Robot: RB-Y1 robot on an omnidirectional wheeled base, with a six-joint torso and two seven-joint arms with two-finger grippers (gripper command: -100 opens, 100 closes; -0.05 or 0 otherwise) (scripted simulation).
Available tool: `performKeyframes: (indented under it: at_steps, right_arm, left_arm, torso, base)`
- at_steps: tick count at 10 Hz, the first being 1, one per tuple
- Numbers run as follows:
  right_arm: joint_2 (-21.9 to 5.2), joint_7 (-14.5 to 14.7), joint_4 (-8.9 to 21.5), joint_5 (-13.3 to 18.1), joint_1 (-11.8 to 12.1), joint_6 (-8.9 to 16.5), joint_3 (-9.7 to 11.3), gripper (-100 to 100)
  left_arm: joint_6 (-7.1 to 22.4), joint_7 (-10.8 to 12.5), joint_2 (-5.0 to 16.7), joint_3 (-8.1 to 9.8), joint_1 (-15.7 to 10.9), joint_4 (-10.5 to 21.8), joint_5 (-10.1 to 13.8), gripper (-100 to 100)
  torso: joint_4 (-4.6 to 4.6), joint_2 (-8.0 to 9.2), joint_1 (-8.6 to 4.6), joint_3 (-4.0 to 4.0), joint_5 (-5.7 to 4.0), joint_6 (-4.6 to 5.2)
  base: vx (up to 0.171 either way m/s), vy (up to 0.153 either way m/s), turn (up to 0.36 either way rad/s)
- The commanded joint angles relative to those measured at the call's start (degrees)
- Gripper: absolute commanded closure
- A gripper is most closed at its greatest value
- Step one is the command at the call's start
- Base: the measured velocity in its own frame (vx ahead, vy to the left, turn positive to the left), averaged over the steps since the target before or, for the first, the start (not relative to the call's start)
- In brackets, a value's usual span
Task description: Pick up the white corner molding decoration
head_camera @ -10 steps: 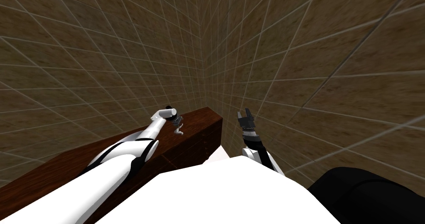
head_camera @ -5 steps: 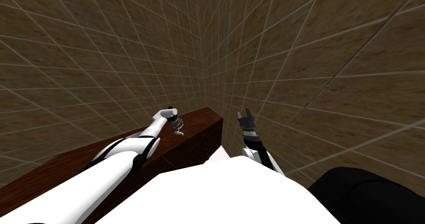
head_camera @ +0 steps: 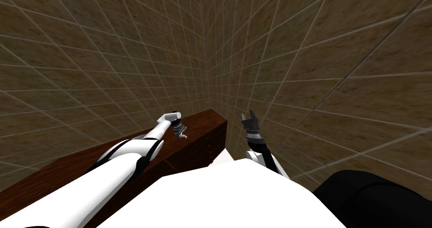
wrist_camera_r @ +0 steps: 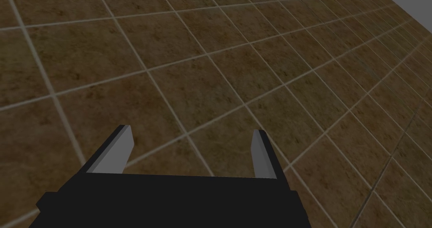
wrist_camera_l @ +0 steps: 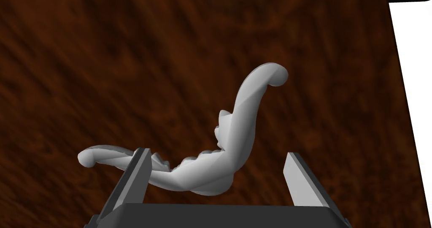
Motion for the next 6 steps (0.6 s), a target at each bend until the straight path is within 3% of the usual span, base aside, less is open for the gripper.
performKeyframes:
  at_steps: [1, 2, 3, 4, 5, 6]
  right_arm:
    - [0.0, 0.0, 0.0, 0.0, 0.0, 0.0, 0.0, 0]
    - [0.0, 0.0, 0.0, 0.0, 0.0, 0.0, 0.0, 0]
    - [0.0, 0.0, 0.0, 0.0, 0.0, 0.0, 0.0, 0]
    - [0.0, 0.0, 0.0, 0.0, 0.0, 0.0, 0.0, 0]
    - [0.01, 0.0, 0.0, 0.0, 0.01, 0.0, 0.0, 0]
    - [0.01, 0.0, 0.0, 0.0, 0.0, 0.0, 0.01, 0]
  left_arm:
    - [0.74, 0.34, -0.77, -0.69, 0.04, 2.11, -0.06, -100]
    - [0.5, 0.2, -0.56, -0.51, -0.45, 1.93, -0.1, -100]
    - [0.45, 0.18, -0.63, -0.57, -0.53, 2.27, -0.12, 0]
    - [-0.48, -2.66, 0.07, 0.28, 0.16, 3.22, -0.29, -100]
    - [-0.48, -2.66, 0.07, 0.28, 0.16, 3.22, -0.29, -100]
    - [-0.96, -4.08, 0.41, 0.71, 0.5, 3.71, -0.38, -100]
  torso:
    - [0.0, 0.0, 0.0, 0.0, 0.0, 0.0]
    - [0.0, 0.0, -0.03, 0.0, -0.01, 0.01]
    - [0.01, 0.02, -0.06, 0.01, -0.02, 0.01]
    - [0.02, 0.03, -0.08, 0.02, -0.02, 0.01]
    - [-0.01, -0.09, -0.28, -0.04, -0.06, -0.03]
    - [-0.02, -0.13, -0.41, -0.07, -0.1, 0.02]
  base:
    - [0.008, 0.014, 0.002]
    - [0.0, 0.0, 0.0]
    - [0.0, 0.0, 0.0]
    - [0.05, -0.071, 0.127]
    - [0.052, -0.099, 0.094]
    - [0.05, -0.08, 0.058]
